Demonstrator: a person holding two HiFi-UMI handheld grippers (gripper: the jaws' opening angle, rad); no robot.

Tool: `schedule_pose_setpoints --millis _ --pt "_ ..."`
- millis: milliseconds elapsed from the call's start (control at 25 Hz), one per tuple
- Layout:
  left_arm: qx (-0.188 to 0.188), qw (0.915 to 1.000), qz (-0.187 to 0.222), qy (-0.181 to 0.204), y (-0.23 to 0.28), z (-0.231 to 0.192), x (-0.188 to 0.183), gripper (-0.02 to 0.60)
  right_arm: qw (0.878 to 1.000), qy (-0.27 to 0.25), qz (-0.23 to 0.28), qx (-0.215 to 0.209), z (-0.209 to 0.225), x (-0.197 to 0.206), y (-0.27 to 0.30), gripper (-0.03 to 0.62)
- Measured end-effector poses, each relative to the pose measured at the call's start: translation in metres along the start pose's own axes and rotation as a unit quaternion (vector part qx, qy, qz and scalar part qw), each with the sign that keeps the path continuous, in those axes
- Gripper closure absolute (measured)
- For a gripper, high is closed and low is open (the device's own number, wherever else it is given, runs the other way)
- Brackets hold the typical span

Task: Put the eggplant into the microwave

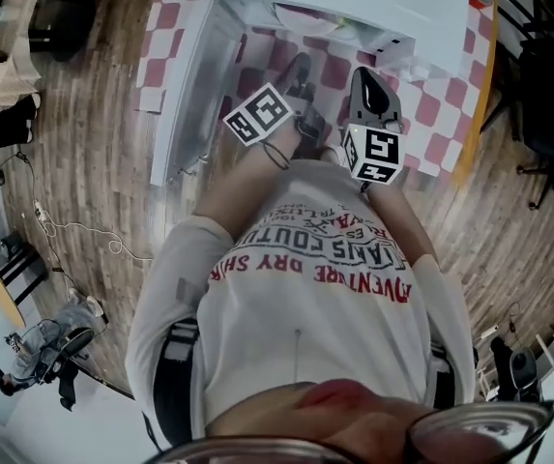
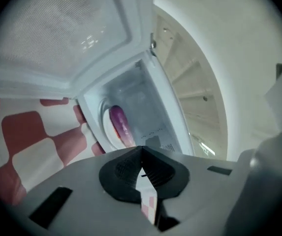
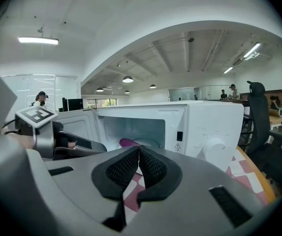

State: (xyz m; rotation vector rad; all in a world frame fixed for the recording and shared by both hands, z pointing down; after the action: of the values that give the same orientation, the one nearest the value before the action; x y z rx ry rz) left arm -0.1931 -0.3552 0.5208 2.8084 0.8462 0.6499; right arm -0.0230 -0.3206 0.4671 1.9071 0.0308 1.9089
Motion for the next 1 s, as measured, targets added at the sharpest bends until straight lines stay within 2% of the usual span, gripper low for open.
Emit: schedule_pose_setpoints --millis 80,160,200,280,360,400,480,760,840,1000 --pt "0.005 0.9981 -0.009 0.062 -0.010 0.014 0.000 0.557 1.000 -0.003 0.007 -0.006 -0.002 -0.004 -0.003 0.568" --pt "0.005 0.9881 -0.013 0.153 -0.018 0.030 -0.002 0.555 1.000 -0.008 0.016 -0.012 -0.005 -0.010 -0.006 0.568" --pt "0.007 0.9775 -0.011 0.210 -0.021 0.038 -0.003 0.555 1.000 -0.011 0.021 -0.015 -0.006 -0.014 -0.007 0.568" --pt "0.016 0.9459 -0.001 0.324 -0.028 0.056 -0.004 0.555 0.999 -0.017 0.029 -0.021 -0.008 -0.019 -0.010 0.568" --pt "0.027 0.9115 0.011 0.410 -0.034 0.072 -0.006 0.555 0.999 -0.022 0.037 -0.026 -0.011 -0.023 -0.012 0.568" --pt "0.031 0.8973 0.016 0.440 -0.036 0.079 -0.007 0.555 0.998 -0.025 0.041 -0.028 -0.012 -0.025 -0.013 0.568" --pt "0.035 0.8783 0.020 0.476 -0.041 0.088 -0.007 0.555 0.998 -0.028 0.047 -0.031 -0.013 -0.029 -0.014 0.568" --pt "0.038 0.8353 0.030 0.548 -0.051 0.104 -0.003 0.555 0.995 -0.040 0.069 -0.052 -0.024 -0.038 -0.022 0.568" --pt "0.042 0.8325 0.032 0.552 -0.052 0.108 -0.002 0.555 0.995 -0.047 0.072 -0.058 -0.028 -0.040 -0.025 0.568" --pt "0.041 0.8380 0.031 0.543 -0.054 0.105 0.001 0.555 0.994 -0.060 0.073 -0.056 -0.031 -0.040 -0.031 0.568"
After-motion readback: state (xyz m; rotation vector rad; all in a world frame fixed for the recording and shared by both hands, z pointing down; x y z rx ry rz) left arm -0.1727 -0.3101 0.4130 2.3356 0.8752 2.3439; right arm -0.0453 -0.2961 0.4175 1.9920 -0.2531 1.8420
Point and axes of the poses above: the fingertips, and each gripper's own axes: y forward along the fingers, z to its right, x out of its underside, the point moved 8 cm from there along -y, backward along the fingers
